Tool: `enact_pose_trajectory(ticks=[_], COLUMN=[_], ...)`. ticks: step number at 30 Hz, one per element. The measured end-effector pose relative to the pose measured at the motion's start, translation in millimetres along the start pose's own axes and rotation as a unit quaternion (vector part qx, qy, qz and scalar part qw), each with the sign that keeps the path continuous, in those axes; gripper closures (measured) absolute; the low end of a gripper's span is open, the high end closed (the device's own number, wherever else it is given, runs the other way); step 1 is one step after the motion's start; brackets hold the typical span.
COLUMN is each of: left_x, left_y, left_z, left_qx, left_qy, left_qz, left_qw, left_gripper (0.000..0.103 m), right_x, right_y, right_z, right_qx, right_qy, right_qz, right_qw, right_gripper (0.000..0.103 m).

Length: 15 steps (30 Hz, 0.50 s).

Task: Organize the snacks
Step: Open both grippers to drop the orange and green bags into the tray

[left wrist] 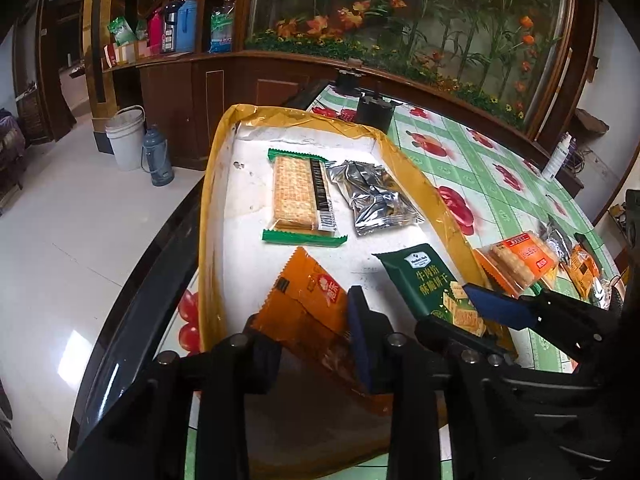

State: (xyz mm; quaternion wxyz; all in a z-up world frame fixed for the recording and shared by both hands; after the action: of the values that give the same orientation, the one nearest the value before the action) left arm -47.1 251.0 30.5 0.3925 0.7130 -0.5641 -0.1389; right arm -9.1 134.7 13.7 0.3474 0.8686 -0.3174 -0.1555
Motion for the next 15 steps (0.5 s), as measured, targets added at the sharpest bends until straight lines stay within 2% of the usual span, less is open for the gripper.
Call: enact_pose_trajectory(ticks=[5, 8, 10, 11, 15], left_x=[-2.6, -3.6, -3.6, -2.5, 1.7], left_y=[3.6, 10.0, 14.8, 17.6, 27.0], left_z=[-2.9, -6.0, -7.1, -7.3, -8.7], left_qx=[0.004, 0.014, 0.016, 0.021, 0.03], left_qy=[0.008, 0.014, 0.018, 0.016, 0.013], left_qz=[0.002, 0.004, 0.014, 0.012, 0.023], left_qw=[1.0, 0.9998, 0.9996, 0.9996, 0.9992], left_gripper=[0.057, 0.045, 0.038, 0.037, 0.034], right_x=[4.6, 6.3, 5.9, 5.3, 3.1], right_y=[0.6, 6.9, 11.3, 13.1, 24.3], right_z=[1.5, 0.8, 0.0, -0.4, -1.8], right_qx=[0.003, 0.014, 0.022, 0.026, 0.042], right_qy=[-0.008, -0.009, -0.008, -0.008, -0.002], right_qz=[-0.008, -0.011, -0.017, -0.017, -0.028], right_qw=[1.0, 1.0, 1.0, 0.999, 0.999], right_gripper=[0.052, 0.052, 0.042, 0.038, 0.038])
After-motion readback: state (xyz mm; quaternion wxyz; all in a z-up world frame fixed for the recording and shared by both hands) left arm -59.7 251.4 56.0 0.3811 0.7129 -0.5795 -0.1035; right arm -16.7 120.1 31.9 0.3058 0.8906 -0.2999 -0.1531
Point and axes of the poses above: each gripper's, at about its wrist camera, not at the fingertips, and y roughly against the way its jaws point, x to its right, z to its underside, the point moved 1 cm from there along -y, roughly the way its jaws point, and after that the axes turned 8 degrees about y, right-handed, at the moved point
